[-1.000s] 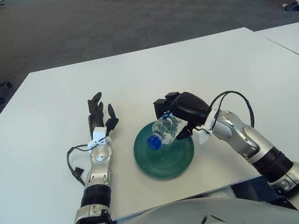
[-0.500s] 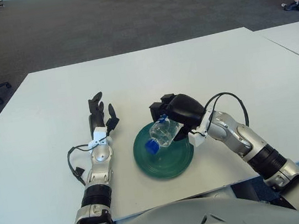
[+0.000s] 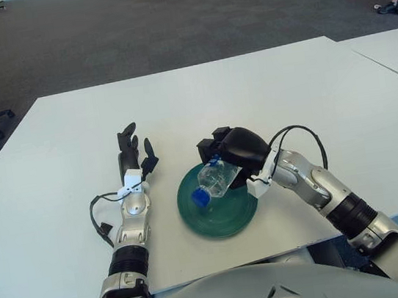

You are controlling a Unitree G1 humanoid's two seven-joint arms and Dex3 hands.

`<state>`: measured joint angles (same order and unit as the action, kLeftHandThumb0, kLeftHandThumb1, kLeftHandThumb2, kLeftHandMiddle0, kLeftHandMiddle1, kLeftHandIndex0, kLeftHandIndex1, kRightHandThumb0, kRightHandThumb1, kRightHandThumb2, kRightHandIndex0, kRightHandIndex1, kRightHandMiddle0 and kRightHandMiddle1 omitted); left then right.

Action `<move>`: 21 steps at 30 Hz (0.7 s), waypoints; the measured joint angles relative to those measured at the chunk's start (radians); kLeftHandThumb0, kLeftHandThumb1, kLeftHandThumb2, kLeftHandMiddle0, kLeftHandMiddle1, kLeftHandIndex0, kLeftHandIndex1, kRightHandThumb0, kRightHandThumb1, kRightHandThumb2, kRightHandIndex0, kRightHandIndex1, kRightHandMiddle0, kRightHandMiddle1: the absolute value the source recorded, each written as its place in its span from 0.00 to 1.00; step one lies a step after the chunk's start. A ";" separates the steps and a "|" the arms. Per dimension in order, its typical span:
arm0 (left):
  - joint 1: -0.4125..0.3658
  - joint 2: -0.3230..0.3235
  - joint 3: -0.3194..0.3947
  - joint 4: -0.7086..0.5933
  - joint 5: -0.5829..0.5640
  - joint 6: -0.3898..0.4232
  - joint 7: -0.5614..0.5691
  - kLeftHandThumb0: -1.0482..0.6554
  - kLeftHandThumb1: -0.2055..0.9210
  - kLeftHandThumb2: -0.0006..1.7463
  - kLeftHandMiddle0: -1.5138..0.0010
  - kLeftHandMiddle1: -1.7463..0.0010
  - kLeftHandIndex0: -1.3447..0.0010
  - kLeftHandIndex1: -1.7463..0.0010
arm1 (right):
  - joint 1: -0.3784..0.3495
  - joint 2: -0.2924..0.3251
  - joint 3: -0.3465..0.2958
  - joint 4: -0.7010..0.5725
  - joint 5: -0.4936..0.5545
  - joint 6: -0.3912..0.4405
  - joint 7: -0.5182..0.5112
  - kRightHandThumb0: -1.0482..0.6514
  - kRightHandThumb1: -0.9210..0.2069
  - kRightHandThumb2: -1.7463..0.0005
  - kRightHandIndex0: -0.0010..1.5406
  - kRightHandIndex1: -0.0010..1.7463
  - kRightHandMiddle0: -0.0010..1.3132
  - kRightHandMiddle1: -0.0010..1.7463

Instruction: Put the bottle into the plate.

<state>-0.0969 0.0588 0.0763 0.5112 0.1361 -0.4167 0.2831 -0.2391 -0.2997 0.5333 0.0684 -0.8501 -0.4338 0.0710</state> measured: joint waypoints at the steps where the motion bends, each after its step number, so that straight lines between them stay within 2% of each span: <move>1: 0.000 0.000 0.000 0.000 -0.002 -0.001 -0.001 0.20 1.00 0.48 0.75 0.99 1.00 0.56 | 0.000 0.001 0.003 0.004 -0.003 0.000 -0.007 0.62 0.70 0.15 0.52 0.92 0.41 1.00; 21: 0.000 0.005 0.002 0.006 -0.009 -0.008 -0.005 0.19 1.00 0.48 0.75 0.99 1.00 0.55 | -0.014 0.016 0.061 0.107 -0.080 -0.023 -0.160 0.62 0.72 0.13 0.53 0.92 0.42 1.00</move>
<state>-0.0969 0.0641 0.0779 0.5175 0.1270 -0.4245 0.2778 -0.2532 -0.2839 0.5941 0.1751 -0.9305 -0.4569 -0.0889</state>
